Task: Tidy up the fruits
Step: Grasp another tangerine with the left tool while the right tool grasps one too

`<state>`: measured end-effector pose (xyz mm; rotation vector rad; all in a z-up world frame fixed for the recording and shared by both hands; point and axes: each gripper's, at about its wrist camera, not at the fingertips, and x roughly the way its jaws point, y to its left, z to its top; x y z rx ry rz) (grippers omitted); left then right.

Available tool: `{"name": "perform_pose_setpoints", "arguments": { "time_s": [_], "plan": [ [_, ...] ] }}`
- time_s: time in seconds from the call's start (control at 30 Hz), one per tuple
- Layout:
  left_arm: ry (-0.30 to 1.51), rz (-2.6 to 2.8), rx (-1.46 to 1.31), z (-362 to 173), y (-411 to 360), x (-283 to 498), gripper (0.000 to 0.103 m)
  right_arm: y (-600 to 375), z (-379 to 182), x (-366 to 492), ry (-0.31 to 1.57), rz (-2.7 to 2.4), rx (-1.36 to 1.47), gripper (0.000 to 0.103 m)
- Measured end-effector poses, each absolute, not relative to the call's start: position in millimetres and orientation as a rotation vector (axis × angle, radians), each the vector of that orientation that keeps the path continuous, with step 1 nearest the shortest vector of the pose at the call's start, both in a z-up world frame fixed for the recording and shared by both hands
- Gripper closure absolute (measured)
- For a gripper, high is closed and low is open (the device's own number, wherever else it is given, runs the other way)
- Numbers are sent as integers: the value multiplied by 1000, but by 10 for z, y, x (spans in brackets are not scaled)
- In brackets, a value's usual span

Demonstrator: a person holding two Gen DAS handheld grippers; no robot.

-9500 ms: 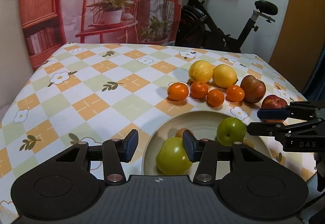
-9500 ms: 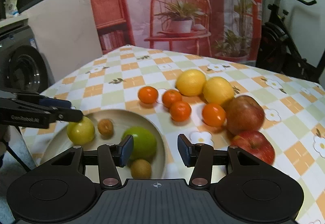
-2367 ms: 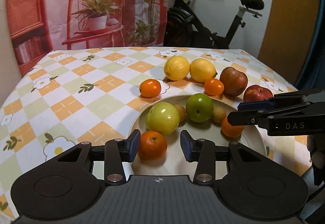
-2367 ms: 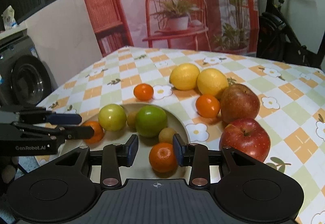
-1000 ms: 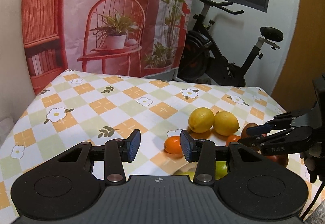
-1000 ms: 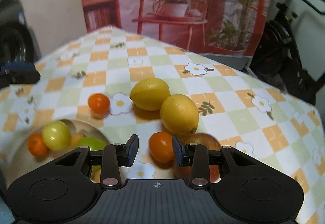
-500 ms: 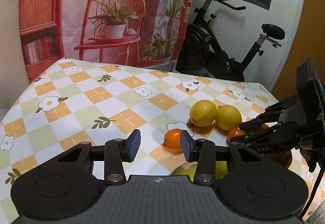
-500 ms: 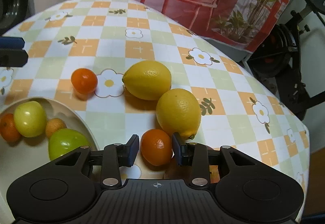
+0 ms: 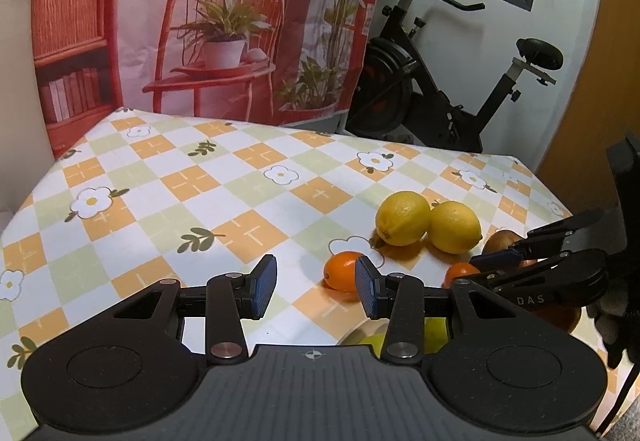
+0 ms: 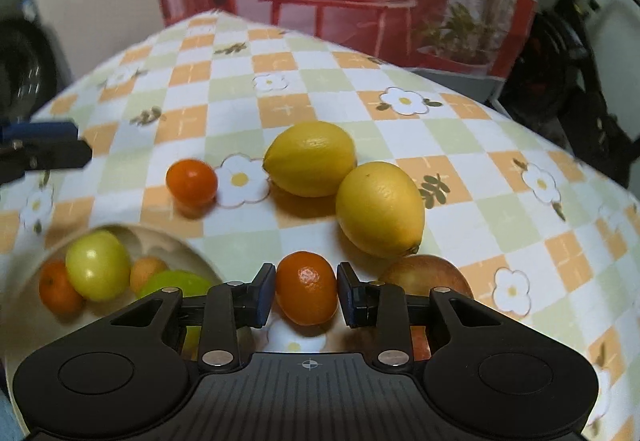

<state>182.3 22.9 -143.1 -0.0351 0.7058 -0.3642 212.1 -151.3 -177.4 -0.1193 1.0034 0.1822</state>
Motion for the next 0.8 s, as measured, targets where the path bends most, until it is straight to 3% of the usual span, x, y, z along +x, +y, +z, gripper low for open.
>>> {"name": "perform_pose_setpoints", "arguments": {
  "time_s": [0.8],
  "plan": [
    [886, -438, -50, -1872, -181, 2486, 58, -1567, -1804, 2026, 956, 151, -51, 72]
  ]
}}
